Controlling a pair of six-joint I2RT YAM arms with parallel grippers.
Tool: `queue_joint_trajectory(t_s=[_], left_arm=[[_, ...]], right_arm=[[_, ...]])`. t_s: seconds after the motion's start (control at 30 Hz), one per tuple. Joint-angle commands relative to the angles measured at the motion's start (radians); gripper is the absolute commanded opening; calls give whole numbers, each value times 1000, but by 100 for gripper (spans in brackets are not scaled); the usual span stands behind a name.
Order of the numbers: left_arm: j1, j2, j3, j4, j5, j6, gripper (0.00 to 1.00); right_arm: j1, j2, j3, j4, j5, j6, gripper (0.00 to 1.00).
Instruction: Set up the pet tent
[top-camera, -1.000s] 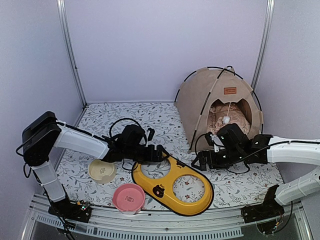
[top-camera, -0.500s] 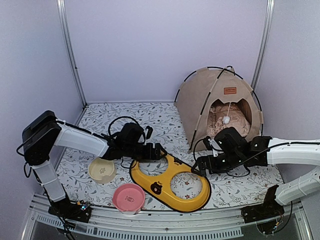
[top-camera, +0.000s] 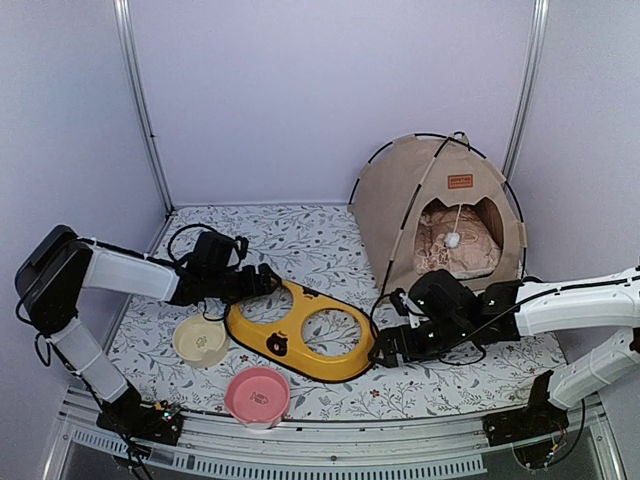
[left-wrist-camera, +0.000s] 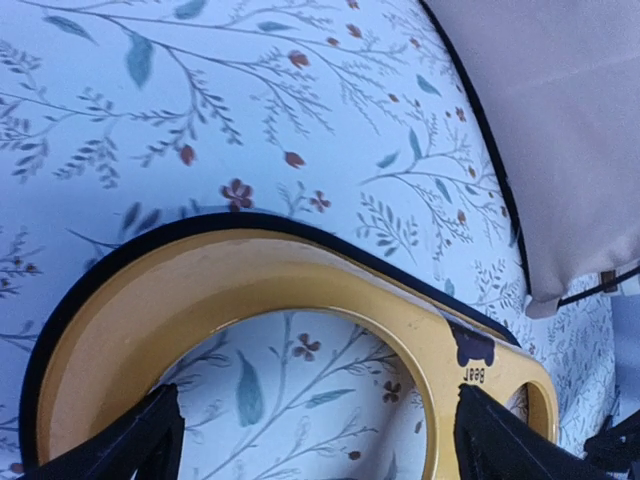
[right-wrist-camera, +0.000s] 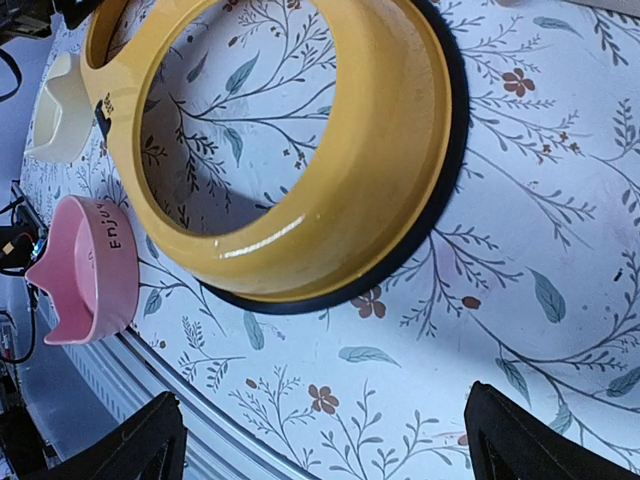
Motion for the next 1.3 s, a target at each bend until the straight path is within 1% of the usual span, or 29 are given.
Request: queue_joint_trajectory(t_s=[0.0,0.13,0.27,0.4,0.47,0.57,0.63,0.7,0.8,0.87,0.93,1.03,1.13,1.27], left_arm=[[122,-40,-62,-125,-49,41,95],[178,-74,-36,-142,-33,67,96],[185,-103,27,-167,6,122,96],[170,-163,76,-195,66,157,96],[150,-209,91,-234,56,166,96],[127,-290,86,-297,38,167,97],[116,-351,53,-333,44,152,97],[95,-421,16,-365,46,142,97],[54,-524,-37,-429,46,128,97],[22,-583,-64,-466,40,110,97],[-12,-633,-92,-495,31,83,97],[-47,-673,-123,-535,28,41,97],[-80,-696,-150,-559,13,16,97],[-105,-719,-191,-570,24,-18,95]], right_arm=[[7,80,60,116,-39,12,99],[7,170,119,174,-61,-8,99],[7,258,175,212,-90,-19,99],[12,325,228,226,-84,-24,99],[20,357,259,226,-75,-30,99],[29,410,293,245,-101,-33,100],[40,434,303,254,-114,-25,97],[53,451,308,257,-111,-19,94],[63,464,310,260,-102,-8,81],[68,478,309,280,-103,1,70],[68,508,323,299,-117,3,63],[55,557,364,297,-112,-16,57],[10,589,386,312,-124,-25,51],[-38,638,461,312,-133,-58,49]])
